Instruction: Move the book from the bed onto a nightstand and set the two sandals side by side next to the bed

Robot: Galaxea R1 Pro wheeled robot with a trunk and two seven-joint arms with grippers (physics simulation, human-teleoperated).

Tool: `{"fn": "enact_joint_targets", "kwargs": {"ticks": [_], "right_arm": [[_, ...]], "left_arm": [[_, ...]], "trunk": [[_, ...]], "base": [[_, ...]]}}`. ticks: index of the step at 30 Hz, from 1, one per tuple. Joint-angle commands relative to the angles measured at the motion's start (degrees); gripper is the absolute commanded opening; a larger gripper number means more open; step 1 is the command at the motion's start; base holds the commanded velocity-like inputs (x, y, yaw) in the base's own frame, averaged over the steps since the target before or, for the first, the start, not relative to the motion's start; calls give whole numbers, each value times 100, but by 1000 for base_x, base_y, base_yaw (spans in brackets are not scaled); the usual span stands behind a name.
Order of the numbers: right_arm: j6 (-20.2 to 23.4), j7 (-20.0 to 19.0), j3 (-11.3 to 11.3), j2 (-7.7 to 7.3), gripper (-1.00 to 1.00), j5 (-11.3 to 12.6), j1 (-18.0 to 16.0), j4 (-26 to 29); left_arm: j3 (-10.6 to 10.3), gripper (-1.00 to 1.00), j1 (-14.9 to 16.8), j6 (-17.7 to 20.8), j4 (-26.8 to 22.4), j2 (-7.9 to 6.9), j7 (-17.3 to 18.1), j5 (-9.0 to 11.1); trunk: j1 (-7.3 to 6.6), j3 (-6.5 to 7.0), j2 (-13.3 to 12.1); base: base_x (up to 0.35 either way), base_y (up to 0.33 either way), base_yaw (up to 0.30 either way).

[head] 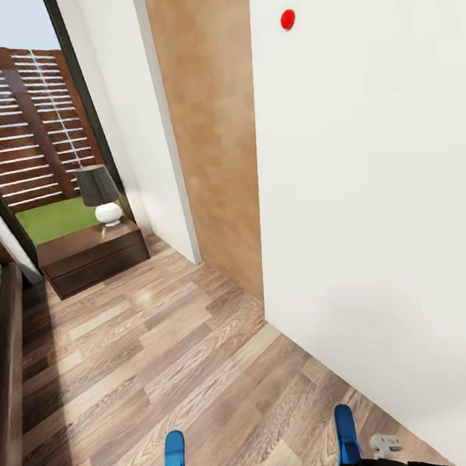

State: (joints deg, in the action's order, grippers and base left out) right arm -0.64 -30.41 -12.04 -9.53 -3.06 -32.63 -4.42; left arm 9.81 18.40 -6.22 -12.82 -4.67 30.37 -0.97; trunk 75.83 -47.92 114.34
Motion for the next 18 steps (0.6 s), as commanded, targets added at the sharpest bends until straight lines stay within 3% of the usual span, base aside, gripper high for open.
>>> {"fn": "enact_joint_targets", "kwargs": {"ticks": [1,9,18], "right_arm": [[-6,-18,-53,-5,-100,-28,-7,-15],[-6,-19,-53,-5,-100,-28,-7,-16],[-6,-18,-53,-5,-100,-28,-7,-15]], "left_arm": [[30,-100,6,-19,8,1,32,-17],[30,-100,6,-19,8,1,35,-14],[30,-100,6,-19,8,1,33,-16]], "trunk": [[2,-5,2],[2,-5,2],[2,-5,2]], "base": [[318,0,248],[318,0,105],[308,0,271]]}}
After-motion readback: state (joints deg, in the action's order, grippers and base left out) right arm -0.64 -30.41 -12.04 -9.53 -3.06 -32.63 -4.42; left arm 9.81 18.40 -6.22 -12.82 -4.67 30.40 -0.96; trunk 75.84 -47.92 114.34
